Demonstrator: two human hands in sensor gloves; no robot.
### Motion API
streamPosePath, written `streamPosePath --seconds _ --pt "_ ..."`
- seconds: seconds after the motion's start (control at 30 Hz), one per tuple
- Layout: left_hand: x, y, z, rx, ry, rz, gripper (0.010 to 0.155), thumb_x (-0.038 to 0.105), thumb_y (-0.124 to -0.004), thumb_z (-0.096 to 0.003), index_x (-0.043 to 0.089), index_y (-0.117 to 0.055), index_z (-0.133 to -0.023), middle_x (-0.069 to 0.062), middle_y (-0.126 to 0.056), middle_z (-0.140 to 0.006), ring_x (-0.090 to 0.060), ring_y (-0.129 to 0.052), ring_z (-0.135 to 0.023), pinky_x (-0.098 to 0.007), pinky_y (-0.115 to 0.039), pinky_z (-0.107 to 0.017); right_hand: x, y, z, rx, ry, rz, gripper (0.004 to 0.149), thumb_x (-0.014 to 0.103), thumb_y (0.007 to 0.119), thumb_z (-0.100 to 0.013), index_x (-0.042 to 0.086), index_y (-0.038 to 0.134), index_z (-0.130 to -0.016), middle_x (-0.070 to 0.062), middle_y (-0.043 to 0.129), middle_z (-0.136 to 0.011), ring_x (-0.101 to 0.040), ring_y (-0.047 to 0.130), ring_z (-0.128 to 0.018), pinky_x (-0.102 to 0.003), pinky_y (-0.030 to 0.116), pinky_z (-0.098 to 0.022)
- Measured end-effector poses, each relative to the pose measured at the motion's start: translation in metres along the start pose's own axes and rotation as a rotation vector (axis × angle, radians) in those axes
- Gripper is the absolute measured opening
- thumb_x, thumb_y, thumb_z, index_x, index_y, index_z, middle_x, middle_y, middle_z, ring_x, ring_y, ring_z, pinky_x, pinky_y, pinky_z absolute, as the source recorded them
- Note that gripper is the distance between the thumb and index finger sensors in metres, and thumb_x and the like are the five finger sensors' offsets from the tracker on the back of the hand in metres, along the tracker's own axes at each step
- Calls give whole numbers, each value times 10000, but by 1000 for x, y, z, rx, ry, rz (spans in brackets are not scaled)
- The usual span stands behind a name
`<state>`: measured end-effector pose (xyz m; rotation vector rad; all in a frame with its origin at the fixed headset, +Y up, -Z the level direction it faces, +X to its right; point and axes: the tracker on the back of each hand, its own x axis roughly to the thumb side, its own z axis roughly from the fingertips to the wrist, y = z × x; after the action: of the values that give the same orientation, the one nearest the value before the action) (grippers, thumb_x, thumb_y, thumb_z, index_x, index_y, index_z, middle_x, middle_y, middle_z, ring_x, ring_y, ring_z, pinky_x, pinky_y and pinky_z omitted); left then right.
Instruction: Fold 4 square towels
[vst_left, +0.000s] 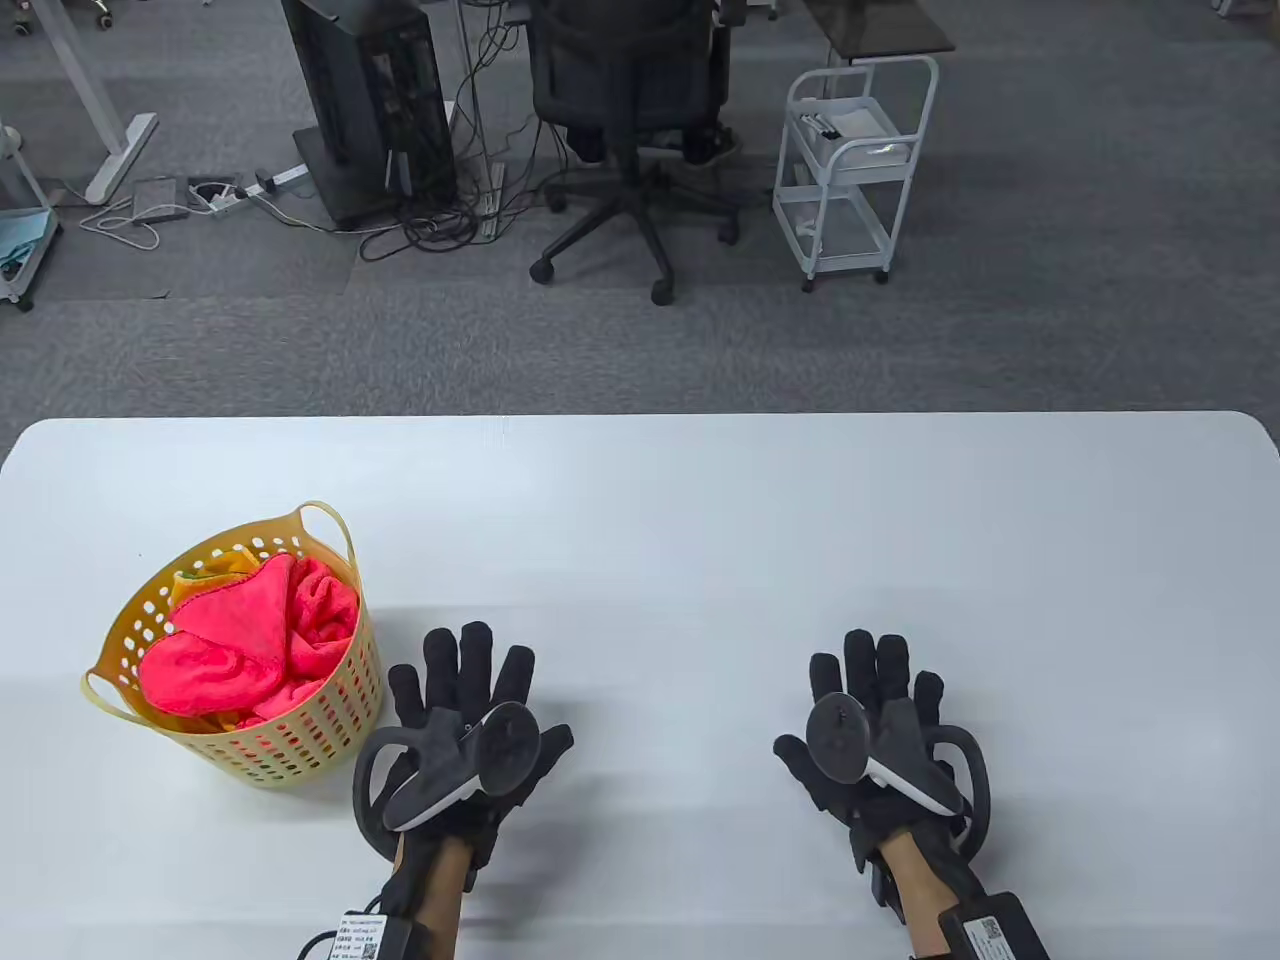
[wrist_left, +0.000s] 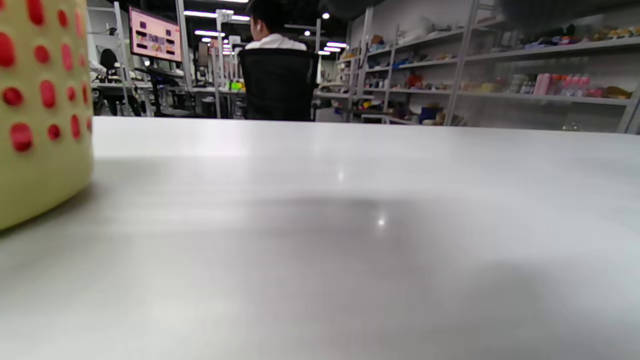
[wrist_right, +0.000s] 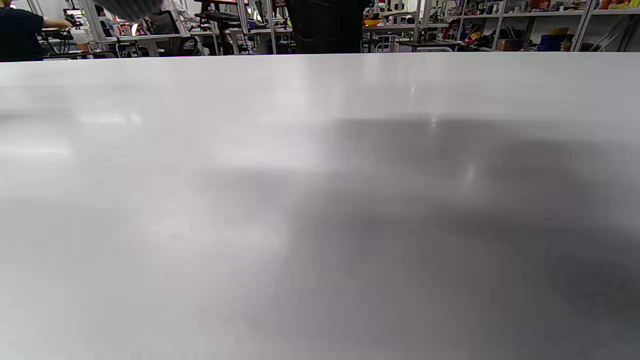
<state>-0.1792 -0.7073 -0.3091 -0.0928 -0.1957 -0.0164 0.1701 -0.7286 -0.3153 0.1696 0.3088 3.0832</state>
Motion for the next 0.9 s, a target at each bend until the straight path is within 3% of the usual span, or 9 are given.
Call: streamPosePath --seconds 0.3,0.53,0.7,0.9 --pt "-1 0 0 -1 7 4 858 742 -504 -547 233 -314 -1210 -252 -155 -1252 -577 -116 -1102 -767 -186 -734 0 0 0 4 6 -2 889 641 574 -608 90 163 -1171 -234 -76 -1193 -498 -108 -1017 -717 86 -681" --pt "2 19 -2 16 1 19 856 737 -511 -549 228 -326 -1212 -255 -170 -1256 -582 -136 -1108 -765 -203 -744 1 0 0 5 0 -4 888 639 575 -608 91 163 -1171 -233 -74 -1194 -498 -105 -1019 -718 88 -683" --pt "-14 56 -3 4 -5 66 853 738 -523 -549 234 -347 -1214 -248 -198 -1267 -579 -139 -1117 -771 -196 -744 2 -1 0 3 -12 -4 888 639 576 -608 91 164 -1172 -233 -73 -1195 -497 -104 -1022 -720 88 -684" --pt "-61 114 4 2 77 86 853 740 -527 -553 232 -355 -1217 -243 -220 -1276 -588 -164 -1123 -771 -211 -751 3 -1 0 10 -15 -5 889 641 576 -607 92 163 -1172 -233 -74 -1195 -497 -104 -1021 -719 90 -685"
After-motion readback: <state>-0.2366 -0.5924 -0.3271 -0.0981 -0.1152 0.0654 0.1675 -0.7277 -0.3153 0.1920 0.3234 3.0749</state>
